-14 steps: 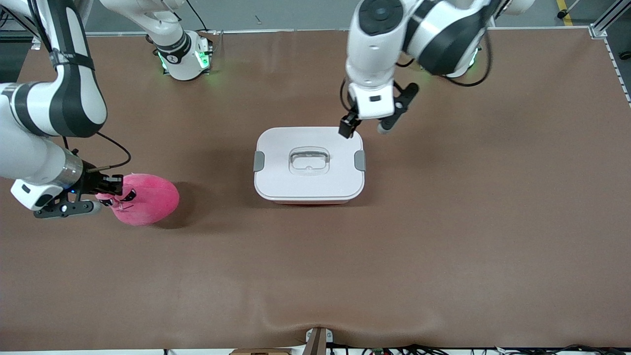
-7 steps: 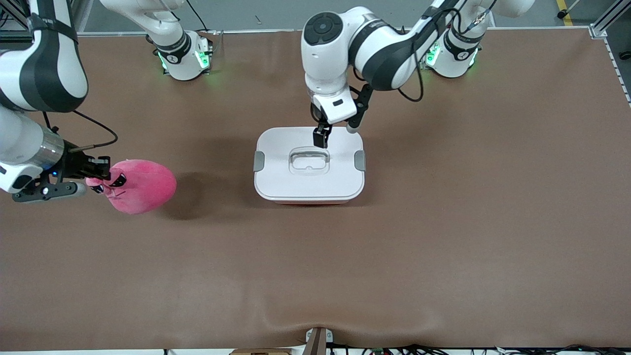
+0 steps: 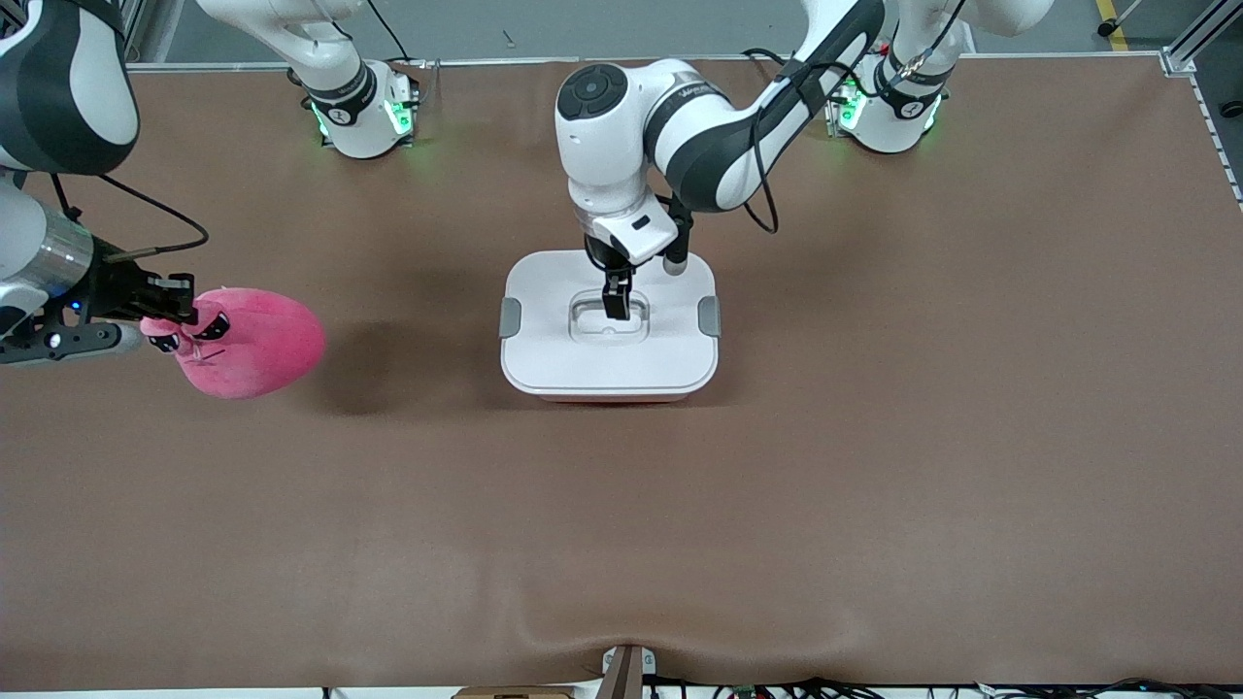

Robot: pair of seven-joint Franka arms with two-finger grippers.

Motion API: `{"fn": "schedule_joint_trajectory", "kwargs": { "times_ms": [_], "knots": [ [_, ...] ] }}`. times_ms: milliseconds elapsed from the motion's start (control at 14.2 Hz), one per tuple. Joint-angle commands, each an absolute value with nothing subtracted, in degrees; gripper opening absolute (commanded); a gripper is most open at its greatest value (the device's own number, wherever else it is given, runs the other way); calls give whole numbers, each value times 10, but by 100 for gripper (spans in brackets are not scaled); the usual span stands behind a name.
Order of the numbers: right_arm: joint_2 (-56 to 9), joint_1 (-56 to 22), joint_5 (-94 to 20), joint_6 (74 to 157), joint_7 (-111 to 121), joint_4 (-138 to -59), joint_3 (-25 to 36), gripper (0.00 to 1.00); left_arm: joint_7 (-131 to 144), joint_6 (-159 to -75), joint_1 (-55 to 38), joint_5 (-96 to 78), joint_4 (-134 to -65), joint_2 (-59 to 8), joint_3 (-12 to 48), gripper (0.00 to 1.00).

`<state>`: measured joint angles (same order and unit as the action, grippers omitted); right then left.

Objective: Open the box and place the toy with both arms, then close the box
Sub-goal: 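Grasp the white lid handle with the left gripper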

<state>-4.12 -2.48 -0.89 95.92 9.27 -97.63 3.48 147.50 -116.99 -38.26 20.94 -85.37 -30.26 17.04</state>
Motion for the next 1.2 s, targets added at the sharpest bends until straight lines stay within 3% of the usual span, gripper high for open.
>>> {"fn": "schedule_joint_trajectory", "kwargs": {
  "times_ms": [0,422,774,915,1126],
  "knots": [
    [-34,-22,-15,933,97,-962,34,0,1544,-1188,-403,256,-833,-324,167,78],
    [-34,-27,-15,913,96,-942,32,0,1559,-1188,-403,254,-833,-342,168,77],
    [-35,-29,-15,907,98,-942,32,0,1559,-1188,-404,255,-832,-350,168,51],
    [-35,-29,-15,906,97,-943,31,0,1558,-1188,-404,254,-832,-349,168,35],
    [-34,-30,-15,897,97,-943,31,0,1554,-1188,-403,253,-831,-345,168,31]
  ]
}}
